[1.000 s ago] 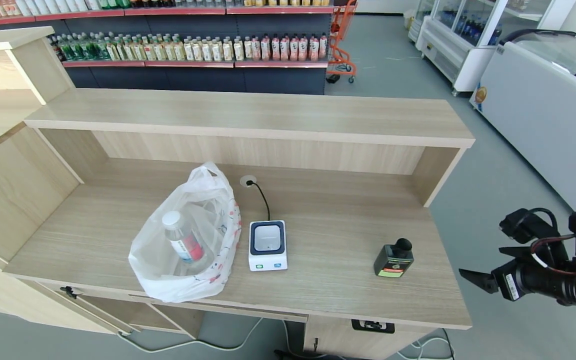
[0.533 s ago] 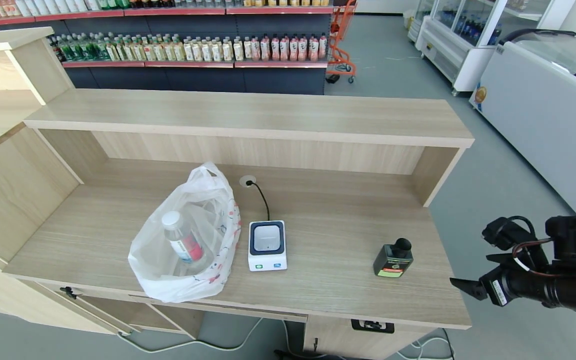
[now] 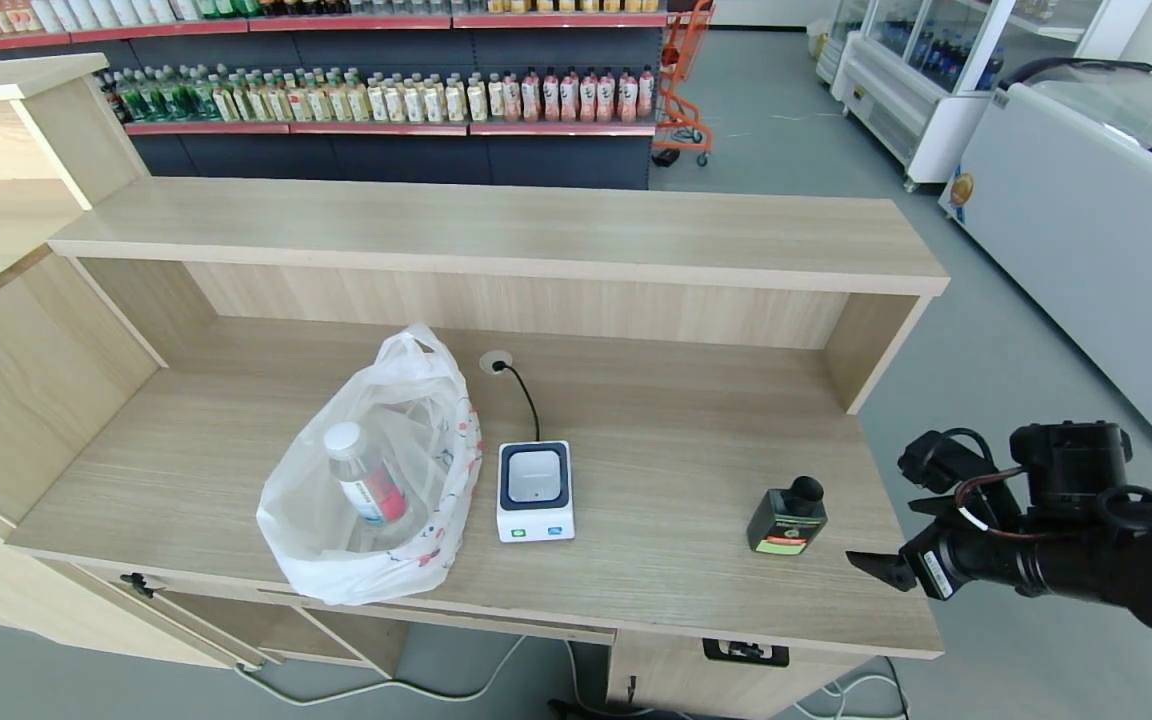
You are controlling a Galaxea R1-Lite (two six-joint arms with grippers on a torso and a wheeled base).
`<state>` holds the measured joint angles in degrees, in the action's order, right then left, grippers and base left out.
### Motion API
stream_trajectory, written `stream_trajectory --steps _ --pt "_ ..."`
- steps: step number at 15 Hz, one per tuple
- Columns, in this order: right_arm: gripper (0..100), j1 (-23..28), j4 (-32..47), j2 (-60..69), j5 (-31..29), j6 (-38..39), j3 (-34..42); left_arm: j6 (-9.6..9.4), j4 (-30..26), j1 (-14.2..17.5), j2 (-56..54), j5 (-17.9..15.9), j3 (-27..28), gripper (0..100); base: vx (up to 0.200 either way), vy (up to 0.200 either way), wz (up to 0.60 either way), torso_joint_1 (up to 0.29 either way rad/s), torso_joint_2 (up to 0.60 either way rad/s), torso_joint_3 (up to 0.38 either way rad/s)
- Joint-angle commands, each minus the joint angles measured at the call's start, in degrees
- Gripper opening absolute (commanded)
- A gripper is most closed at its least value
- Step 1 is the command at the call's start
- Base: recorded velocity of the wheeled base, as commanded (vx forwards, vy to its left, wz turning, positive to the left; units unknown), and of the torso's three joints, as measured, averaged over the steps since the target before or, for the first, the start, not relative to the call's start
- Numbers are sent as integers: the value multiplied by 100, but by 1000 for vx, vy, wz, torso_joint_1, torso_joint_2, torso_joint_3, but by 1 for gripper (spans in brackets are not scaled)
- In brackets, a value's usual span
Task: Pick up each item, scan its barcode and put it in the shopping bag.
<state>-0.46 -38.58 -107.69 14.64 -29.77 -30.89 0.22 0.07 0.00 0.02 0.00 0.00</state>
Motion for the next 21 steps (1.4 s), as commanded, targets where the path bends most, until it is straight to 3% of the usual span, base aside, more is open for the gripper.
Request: stream_trajectory --steps 1,13,14,21 --pt "100 -138 -9 -217 4 -3 -172 4 1 0 6 0 0 100 0 0 0 0 0 0" --pt "100 -692 -44 -1078 197 -486 -945 4 1 0 6 0 0 100 0 0 0 0 0 0" --pt "0 -780 -70 -1140 188 -486 -980 4 1 0 6 0 0 100 0 0 0 0 0 0" --pt "0 -850 -387 -1412 179 -917 -875 4 1 0 6 0 0 100 0 0 0 0 0 0"
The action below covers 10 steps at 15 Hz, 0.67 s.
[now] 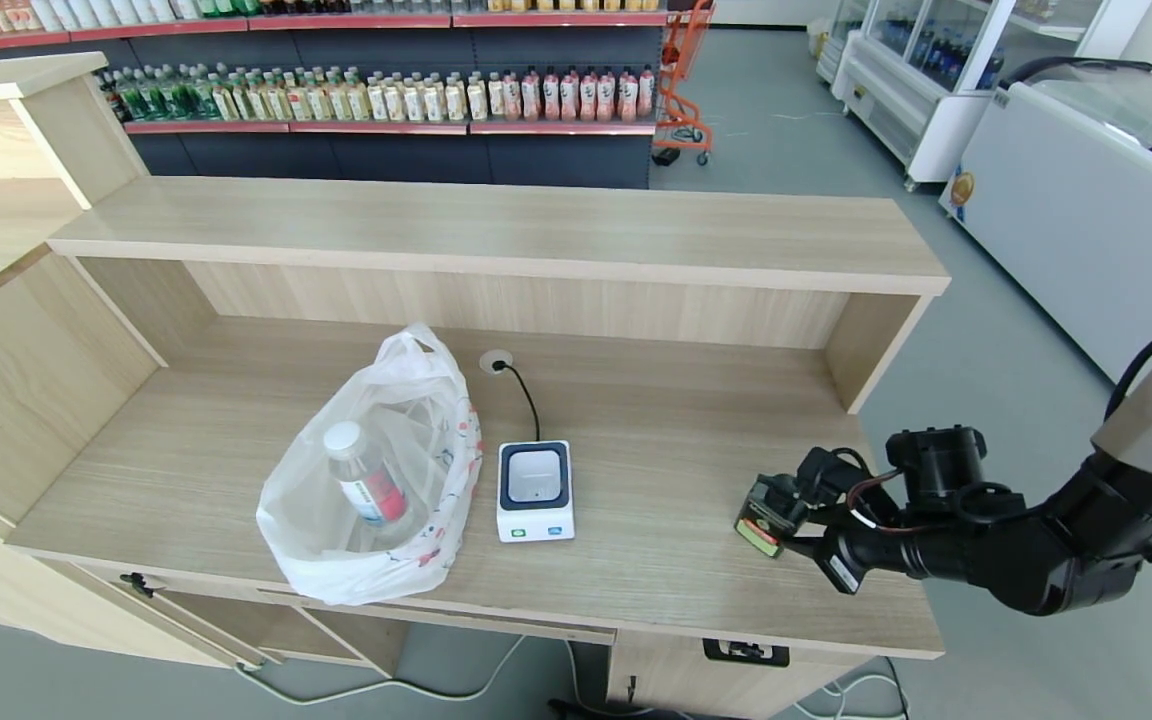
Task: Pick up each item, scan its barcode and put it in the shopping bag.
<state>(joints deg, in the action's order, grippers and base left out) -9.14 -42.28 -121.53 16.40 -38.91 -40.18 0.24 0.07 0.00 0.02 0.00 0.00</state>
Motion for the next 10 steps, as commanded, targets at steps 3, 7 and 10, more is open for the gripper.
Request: stream_trajectory --steps 3,7,10 --pt "0 343 -105 630 4 103 37 2 1 0 6 0 0 100 0 0 0 0 0 0" --pt "0 1354 -105 2687 -31 24 256 2 1 0 6 0 0 100 0 0 0 0 0 0" --pt "0 1749 -1011 3715 30 -995 1346 2 1 0 6 0 0 100 0 0 0 0 0 0"
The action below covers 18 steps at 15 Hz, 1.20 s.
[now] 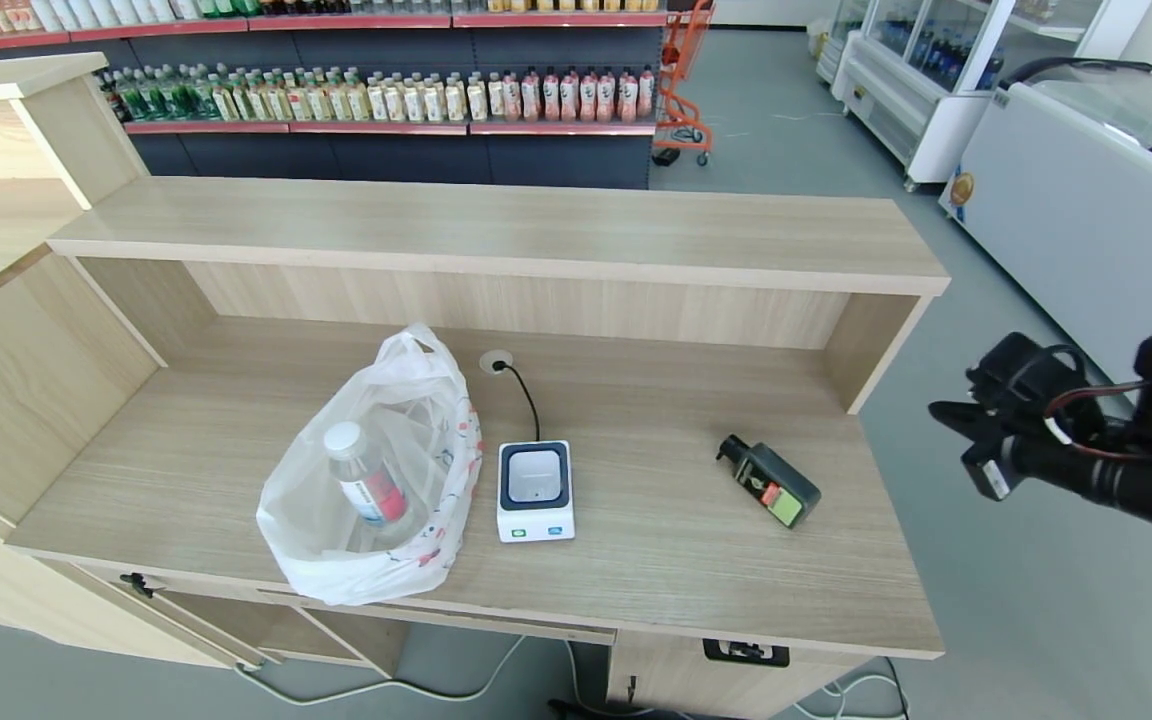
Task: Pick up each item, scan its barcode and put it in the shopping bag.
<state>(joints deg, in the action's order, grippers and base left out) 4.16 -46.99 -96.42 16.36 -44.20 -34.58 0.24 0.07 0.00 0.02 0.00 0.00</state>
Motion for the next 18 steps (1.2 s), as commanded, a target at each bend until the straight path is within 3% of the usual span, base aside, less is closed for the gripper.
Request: stream_trajectory --steps 1,5,9,10,13,17,18 --pt "0 410 -671 1266 227 -572 848 2 1 0 6 0 0 100 0 0 0 0 0 0" --pt "0 727 -187 1274 219 -721 795 2 1 0 6 0 0 100 0 0 0 0 0 0" --pt "0 736 788 1107 -379 377 602 2 1 0 6 0 0 100 0 0 0 0 0 0" --pt "100 727 903 1019 -493 474 532 2 1 0 6 0 0 100 0 0 0 0 0 0" --pt "100 630 1166 360 -643 711 127 2 1 0 -2 0 0 100 0 0 0 0 0 0" --pt "100 -91 1307 -914 -722 1247 -400 2 1 0 6 0 0 100 0 0 0 0 0 0" --pt "100 -495 1289 -1301 -722 1731 -664 2 1 0 6 0 0 100 0 0 0 0 0 0"
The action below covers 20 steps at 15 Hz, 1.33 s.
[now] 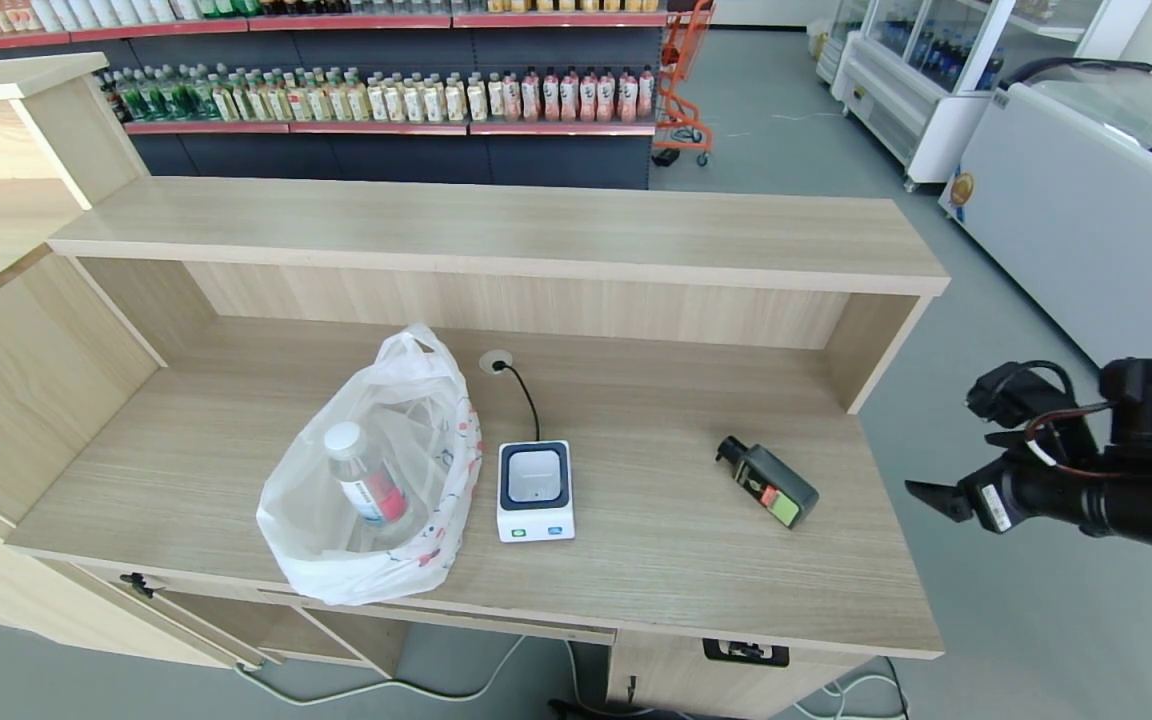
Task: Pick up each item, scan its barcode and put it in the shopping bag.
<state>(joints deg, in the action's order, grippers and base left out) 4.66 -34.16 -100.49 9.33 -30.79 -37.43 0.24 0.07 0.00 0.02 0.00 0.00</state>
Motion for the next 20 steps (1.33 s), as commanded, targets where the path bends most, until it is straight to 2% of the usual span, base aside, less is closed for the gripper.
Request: stream_trajectory --steps 1,3,8,13,20 --pt "100 -791 -30 -1140 -19 777 -617 2 1 0 6 0 0 100 0 0 0 0 0 0" --pt "100 -1072 -21 -1614 -27 1163 -1048 2 1 0 6 0 0 100 0 0 0 0 0 0" --pt "100 -1239 -30 -2282 -27 1216 -1461 2 1 0 6 0 0 100 0 0 0 0 0 0" --pt "100 -1441 6 -2757 -27 1875 -2085 2 1 0 6 0 0 100 0 0 0 0 0 0" --pt "100 -1564 -3 -3249 -36 1954 -2524 2 1 0 6 0 0 100 0 0 0 0 0 0"
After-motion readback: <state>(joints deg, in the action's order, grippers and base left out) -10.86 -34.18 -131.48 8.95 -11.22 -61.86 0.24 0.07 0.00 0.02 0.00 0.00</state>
